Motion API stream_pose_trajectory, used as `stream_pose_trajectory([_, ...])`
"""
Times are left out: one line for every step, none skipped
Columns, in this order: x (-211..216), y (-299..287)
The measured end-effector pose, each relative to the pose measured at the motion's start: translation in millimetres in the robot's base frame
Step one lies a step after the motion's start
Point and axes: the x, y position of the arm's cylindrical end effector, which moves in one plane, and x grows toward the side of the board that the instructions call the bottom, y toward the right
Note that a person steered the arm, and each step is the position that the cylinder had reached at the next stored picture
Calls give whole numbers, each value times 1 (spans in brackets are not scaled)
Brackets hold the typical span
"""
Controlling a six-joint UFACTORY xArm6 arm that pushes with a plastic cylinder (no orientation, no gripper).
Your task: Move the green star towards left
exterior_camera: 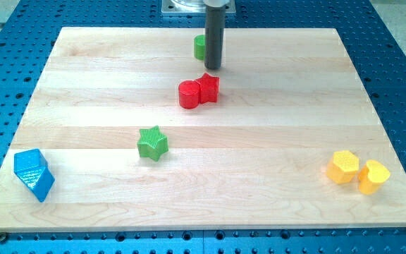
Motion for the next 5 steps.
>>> stream_pose_trajectory([-30, 8])
stream_pose_trajectory([4, 24])
stream_pose_trajectory([79, 100])
stream_pose_trajectory([155, 48])
stream_pose_trajectory([201, -56])
